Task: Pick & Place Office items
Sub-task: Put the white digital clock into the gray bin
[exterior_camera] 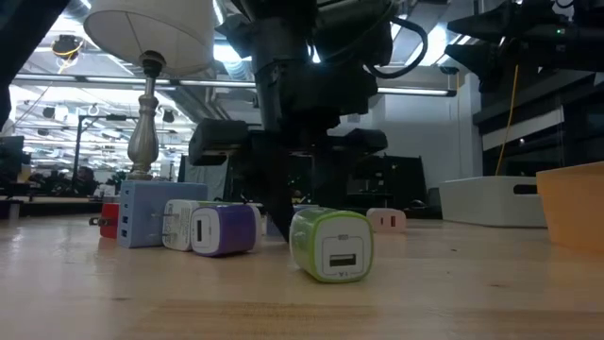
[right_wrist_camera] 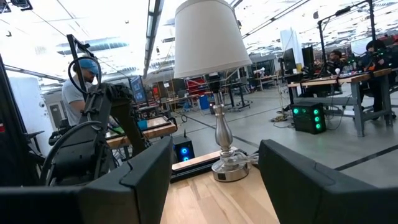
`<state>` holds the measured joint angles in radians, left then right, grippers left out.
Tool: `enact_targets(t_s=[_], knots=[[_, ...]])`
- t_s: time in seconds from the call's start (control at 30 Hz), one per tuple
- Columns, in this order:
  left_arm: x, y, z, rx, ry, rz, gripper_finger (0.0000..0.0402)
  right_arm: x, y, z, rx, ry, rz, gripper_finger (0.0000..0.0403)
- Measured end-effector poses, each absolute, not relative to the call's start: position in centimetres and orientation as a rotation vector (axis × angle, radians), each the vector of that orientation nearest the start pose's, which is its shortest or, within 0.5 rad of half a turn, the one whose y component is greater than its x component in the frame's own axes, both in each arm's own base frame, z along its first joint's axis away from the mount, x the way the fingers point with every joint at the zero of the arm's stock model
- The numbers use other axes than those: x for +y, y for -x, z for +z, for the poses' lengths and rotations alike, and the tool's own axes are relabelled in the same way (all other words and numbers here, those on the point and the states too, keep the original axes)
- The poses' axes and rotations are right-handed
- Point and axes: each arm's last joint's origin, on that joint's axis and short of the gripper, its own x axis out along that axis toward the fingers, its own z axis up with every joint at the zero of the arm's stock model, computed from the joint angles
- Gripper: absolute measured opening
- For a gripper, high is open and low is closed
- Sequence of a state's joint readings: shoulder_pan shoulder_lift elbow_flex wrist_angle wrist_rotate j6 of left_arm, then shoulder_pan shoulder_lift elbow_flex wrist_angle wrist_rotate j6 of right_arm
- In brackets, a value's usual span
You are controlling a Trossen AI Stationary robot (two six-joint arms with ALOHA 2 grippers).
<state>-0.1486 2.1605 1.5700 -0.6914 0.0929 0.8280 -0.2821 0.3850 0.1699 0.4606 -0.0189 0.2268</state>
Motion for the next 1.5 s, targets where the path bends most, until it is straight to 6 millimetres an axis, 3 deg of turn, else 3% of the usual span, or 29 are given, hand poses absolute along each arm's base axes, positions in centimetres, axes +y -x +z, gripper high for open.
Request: enact_targets(t_s=[0.2, 0.63, 0.77, 0.93, 1.2, 1.3, 1.5], knots=[[-6.6, -42.6, 14.4, 1.141, -0.7, -0.699, 0.0155, -3.3, -11.7, 23.2, -0.272, -0.187, -0.233, 0.0235], [-6.1, -43.3, 15.2, 1.089, -0.571, -0.556, 0.0154, -3.2, -11.6, 23.5, -0.296, -0.151, -0.2, 0.0235], [-5.4, -43.8, 17.4, 0.988, -0.524, -0.5, 0.0154, -3.0, -11.7, 23.6, -0.291, -0.088, -0.193, 0.0235], [-3.4, -43.6, 22.1, 0.827, -0.492, -0.395, 0.0154, -2.7, -11.7, 23.6, -0.291, -0.033, -0.193, 0.0235], [1.5, -41.0, 29.3, 0.705, -0.527, -0.114, 0.0154, -2.6, -11.5, 23.8, -0.304, -0.02, -0.185, 0.0235], [3.3, -40.3, 31.1, 0.652, -0.52, -0.046, 0.0154, -2.6, -11.5, 23.8, -0.304, -0.018, -0.176, 0.0235], [5.7, -40.3, 32.3, 0.547, -0.521, -0.013, 0.0154, -2.5, -11.6, 23.8, -0.303, -0.017, -0.162, 0.0235]])
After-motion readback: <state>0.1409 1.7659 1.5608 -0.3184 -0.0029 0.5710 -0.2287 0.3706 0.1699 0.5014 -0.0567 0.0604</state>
